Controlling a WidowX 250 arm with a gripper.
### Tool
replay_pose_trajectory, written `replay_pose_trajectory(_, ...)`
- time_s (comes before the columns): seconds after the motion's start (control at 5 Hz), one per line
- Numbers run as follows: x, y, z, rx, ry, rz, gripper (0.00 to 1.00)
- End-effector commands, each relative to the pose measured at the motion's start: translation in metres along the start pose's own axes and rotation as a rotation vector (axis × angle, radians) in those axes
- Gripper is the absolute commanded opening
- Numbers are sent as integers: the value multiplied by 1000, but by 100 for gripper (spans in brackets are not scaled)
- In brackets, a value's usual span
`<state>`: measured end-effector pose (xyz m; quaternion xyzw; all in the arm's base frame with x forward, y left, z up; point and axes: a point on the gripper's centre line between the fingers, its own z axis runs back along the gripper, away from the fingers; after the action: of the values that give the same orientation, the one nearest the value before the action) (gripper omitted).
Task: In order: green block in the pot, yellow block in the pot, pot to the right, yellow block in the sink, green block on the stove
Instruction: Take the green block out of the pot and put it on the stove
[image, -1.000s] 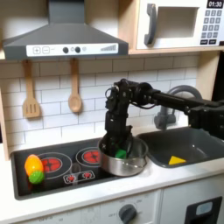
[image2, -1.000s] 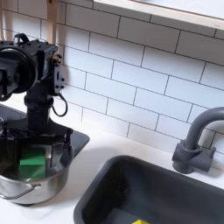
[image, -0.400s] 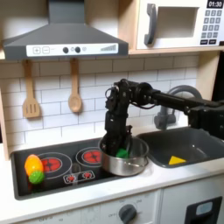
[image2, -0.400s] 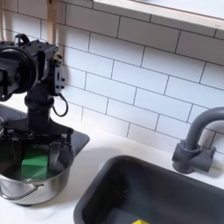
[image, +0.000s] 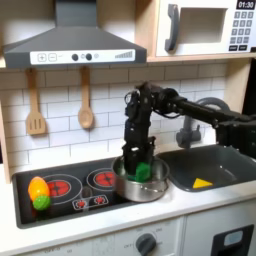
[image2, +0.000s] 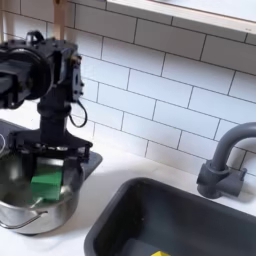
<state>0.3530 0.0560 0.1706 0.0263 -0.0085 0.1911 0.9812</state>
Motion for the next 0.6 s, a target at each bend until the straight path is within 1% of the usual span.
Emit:
replay_pose_trajectory(0.0,-7,13,34,0,-37,19,0)
replay_pose_trajectory(0.2,-9,22,54,-5,-62,37,0)
replay_pose_trajectory(0.4,-9,41,62,8,-73,82,0)
